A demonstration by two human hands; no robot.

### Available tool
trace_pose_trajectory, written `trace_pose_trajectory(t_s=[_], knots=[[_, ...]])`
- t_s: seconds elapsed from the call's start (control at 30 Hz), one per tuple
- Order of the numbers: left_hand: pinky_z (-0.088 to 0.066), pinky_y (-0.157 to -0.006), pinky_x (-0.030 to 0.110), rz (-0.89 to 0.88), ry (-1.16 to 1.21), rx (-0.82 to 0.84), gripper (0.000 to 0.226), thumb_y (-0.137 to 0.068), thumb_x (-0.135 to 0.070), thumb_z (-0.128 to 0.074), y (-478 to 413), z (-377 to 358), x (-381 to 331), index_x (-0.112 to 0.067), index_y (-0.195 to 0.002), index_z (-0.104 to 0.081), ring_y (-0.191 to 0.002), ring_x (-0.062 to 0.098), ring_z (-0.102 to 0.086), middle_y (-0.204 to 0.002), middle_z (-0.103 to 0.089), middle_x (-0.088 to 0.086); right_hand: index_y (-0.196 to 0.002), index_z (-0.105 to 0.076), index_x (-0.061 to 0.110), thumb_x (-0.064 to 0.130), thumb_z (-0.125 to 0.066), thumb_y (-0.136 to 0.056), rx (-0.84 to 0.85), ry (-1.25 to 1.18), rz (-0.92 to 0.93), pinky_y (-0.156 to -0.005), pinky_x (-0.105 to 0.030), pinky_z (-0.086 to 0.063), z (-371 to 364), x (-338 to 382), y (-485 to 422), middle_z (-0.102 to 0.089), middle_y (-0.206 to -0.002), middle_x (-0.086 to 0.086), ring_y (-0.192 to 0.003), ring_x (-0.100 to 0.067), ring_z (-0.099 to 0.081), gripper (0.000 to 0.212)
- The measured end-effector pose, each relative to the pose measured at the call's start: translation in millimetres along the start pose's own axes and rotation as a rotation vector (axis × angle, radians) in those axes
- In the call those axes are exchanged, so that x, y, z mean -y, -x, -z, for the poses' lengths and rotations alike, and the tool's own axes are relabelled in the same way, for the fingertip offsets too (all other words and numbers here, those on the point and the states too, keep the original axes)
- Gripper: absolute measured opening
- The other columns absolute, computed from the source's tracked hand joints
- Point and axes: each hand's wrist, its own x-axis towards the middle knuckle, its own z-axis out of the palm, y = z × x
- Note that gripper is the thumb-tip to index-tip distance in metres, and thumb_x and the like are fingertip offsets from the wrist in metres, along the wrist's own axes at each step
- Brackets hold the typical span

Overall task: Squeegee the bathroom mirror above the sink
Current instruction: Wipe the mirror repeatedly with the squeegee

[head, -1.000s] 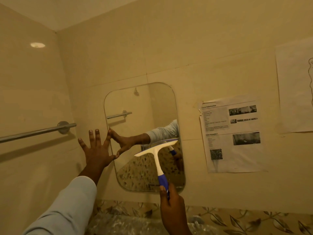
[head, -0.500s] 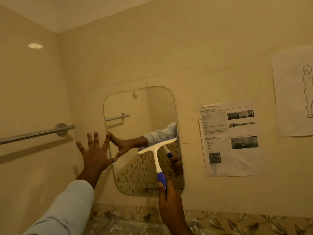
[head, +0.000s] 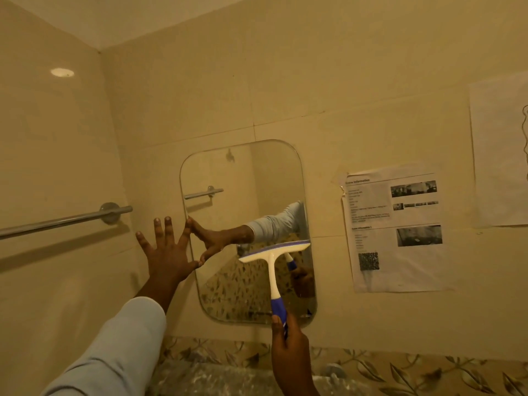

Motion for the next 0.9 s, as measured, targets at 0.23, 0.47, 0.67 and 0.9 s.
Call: trace_pose_trajectory(t_s=[0.23,0.47,0.67,0.9], knots=[[0.012,-0.113,0.078,-0.022,0.027,-0.025,0.128,-0.07,-0.096,-0.045,-2.3,-5.4,4.3,-0.035,-0.154,0.029,-0.151,0.044,0.031,-0.169,0.023,0.018,-0.122,-0.058,0.032,0.056,-0.043,-0.103,0.051,-0.162,0.269,-0.064,-0.021,-0.053,-8.8,110.0,-60.7,-0.065,-0.086,-0.001,-0.075,-0.01,-0.065,0.035],[0.013,-0.111,0.078,-0.01,0.013,-0.023,0.126,-0.07,-0.098,-0.04,-4.1,-5.9,4.5,-0.036,-0.153,0.032,-0.151,0.044,0.032,-0.167,0.026,0.018,-0.135,-0.053,0.013,0.041,-0.046,-0.111,-0.079,-0.146,0.346,-0.069,-0.025,-0.051,-19.1,208.3,-148.1,-0.055,-0.082,0.012,-0.073,-0.005,-0.058,0.038],[0.013,-0.111,0.078,-0.009,0.0,-0.024,0.126,-0.07,-0.098,-0.04,-2.6,-3.9,3.6,-0.036,-0.152,0.034,-0.149,0.044,0.035,-0.166,0.029,0.019,-0.145,-0.049,0.014,0.041,-0.045,-0.111,-0.081,-0.189,0.257,-0.088,-0.036,-0.057,-16.2,188.2,-144.5,-0.063,-0.109,0.002,-0.103,-0.017,-0.066,0.044],[0.013,-0.112,0.078,-0.016,0.004,-0.028,0.125,-0.071,-0.098,-0.039,-1.9,-4.0,3.9,-0.036,-0.152,0.033,-0.15,0.044,0.034,-0.166,0.028,0.02,-0.144,-0.05,0.013,0.039,-0.047,-0.11,-0.069,-0.17,0.281,-0.085,-0.033,-0.061,-11.3,172.4,-134.8,-0.064,-0.111,-0.001,-0.101,-0.015,-0.068,0.043]])
